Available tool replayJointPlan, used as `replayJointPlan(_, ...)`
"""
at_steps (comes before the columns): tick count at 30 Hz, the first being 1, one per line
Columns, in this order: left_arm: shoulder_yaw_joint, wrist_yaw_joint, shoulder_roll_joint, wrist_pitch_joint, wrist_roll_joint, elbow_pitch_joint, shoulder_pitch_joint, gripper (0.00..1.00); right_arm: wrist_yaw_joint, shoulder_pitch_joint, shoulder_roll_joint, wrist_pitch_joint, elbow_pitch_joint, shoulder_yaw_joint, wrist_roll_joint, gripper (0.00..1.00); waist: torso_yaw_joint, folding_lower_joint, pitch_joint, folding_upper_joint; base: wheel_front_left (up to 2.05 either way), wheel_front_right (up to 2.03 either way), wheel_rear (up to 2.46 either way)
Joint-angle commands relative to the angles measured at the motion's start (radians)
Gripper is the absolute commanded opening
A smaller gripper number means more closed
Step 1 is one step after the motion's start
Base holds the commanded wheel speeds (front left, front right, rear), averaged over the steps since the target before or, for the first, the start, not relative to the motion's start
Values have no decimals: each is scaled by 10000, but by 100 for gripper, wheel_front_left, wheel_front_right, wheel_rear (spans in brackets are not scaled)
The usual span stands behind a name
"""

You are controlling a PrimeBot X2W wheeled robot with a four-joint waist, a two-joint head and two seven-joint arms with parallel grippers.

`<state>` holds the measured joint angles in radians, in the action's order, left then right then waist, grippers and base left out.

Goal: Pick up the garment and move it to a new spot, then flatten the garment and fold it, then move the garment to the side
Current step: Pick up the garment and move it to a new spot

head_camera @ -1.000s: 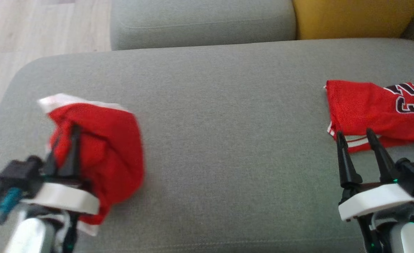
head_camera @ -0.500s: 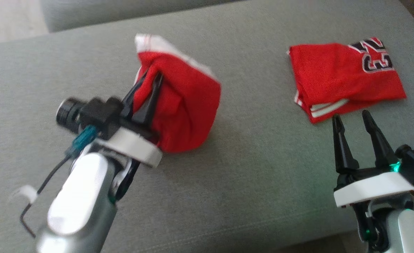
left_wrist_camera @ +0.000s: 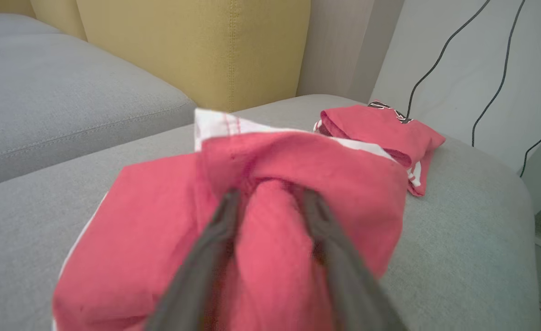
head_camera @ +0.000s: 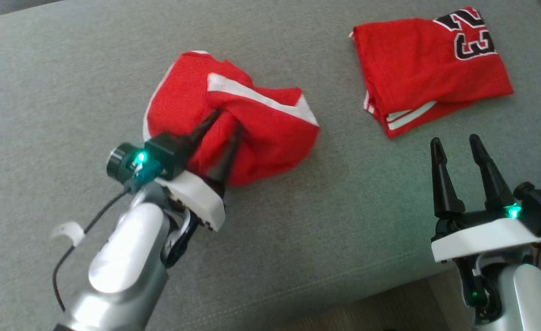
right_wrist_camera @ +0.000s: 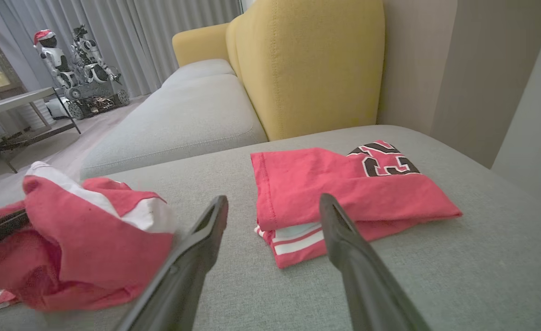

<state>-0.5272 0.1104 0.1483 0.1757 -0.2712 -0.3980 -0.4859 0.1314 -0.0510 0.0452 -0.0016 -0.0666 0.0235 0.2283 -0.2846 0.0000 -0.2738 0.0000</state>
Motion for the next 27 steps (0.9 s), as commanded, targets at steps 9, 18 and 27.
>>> replayJointPlan(9, 1124, -682, 102, 636, -674, 1104, 868, 100, -7, -346, 51, 120, -335, 117, -458, 100, 1164, 0, 710, 0, 0, 0, 0)
replayJointPlan(18, 2522, -1648, 754, 818, -922, 2206, 2009, 100, -7, -178, 51, 473, -460, -5, -701, 100, 2224, 0, 1396, 0, 0, 0, 0)
replayJointPlan(27, 3205, -1884, 1577, 647, -1121, 2774, 3135, 100, -7, 106, 51, 710, -467, -63, -773, 100, 2691, 0, 1956, 0, 0, 0, 0)
